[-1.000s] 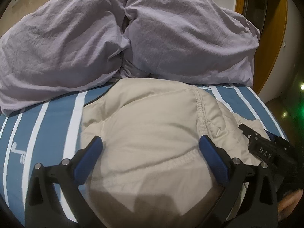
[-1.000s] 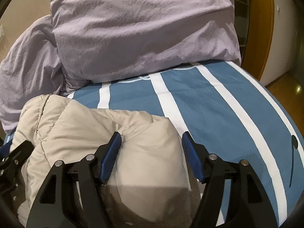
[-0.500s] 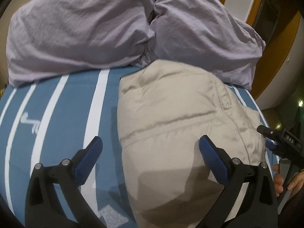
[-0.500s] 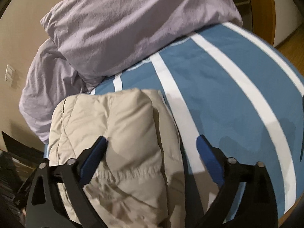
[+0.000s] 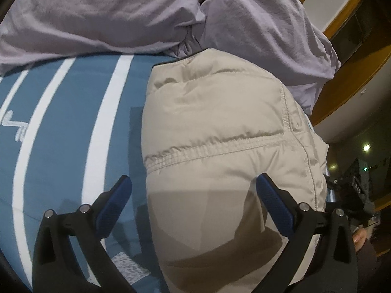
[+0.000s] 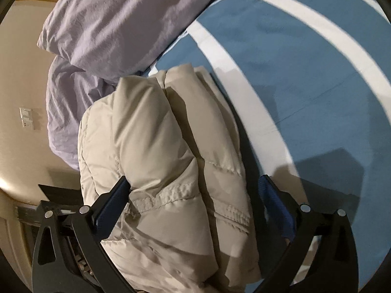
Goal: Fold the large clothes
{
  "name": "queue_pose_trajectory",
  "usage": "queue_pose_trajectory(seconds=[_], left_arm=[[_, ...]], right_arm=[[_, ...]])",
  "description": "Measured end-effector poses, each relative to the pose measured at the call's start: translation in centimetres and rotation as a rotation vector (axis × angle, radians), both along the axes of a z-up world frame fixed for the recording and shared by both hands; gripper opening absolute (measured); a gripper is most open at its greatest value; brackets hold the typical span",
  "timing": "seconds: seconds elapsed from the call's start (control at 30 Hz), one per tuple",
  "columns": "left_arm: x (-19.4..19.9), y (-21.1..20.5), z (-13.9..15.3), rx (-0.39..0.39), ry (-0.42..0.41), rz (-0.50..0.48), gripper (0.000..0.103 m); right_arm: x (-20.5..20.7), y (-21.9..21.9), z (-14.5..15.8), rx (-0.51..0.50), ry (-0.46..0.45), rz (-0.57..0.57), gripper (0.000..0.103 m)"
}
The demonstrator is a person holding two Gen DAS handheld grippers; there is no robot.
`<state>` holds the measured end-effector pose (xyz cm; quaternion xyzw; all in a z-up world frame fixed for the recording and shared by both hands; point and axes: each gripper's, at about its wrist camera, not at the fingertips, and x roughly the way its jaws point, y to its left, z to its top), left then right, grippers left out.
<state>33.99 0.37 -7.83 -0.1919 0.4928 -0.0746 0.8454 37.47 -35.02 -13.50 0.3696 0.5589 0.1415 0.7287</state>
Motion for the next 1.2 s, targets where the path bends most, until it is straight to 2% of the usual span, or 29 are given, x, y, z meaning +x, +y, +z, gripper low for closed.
queue_pose_trajectory(seconds=[0.27, 0.83, 0.93, 1.0, 1.1, 1.2], left_arm=[[1.5, 0.7, -1.7, -0.157, 0.051, 0.008, 0.101], [2.3, 2.4, -2.9, -0.302, 0.081, 0.04, 0.101], [2.3, 2.5, -2.6, -0.31, 0.079, 0.043, 0.098], [2.3, 2.7, -2.2, -0.32, 0.069, 0.042, 0.087], [2.6, 3.4, -1.4, -0.332, 0.055, 0.042, 0.075], [3.3, 4.7, -0.5, -0.334, 0.042, 0.051, 0.071]], right_arm=[[0.6, 0.8, -1.3, 0.105, 0.032, 0.024, 0.102], [0.9, 1.1, -1.5, 0.162, 0.021, 0.046, 0.097], [0.7, 1.1, -1.2, 0.185, -0.002, 0.041, 0.086], [0.5, 0.9, -0.9, 0.2, -0.022, 0.044, 0.074], [0.6, 1.0, -0.3, 0.22, -0.05, 0.053, 0.065], [1.5, 2.2, 0.2, 0.226, -0.064, 0.068, 0.062]])
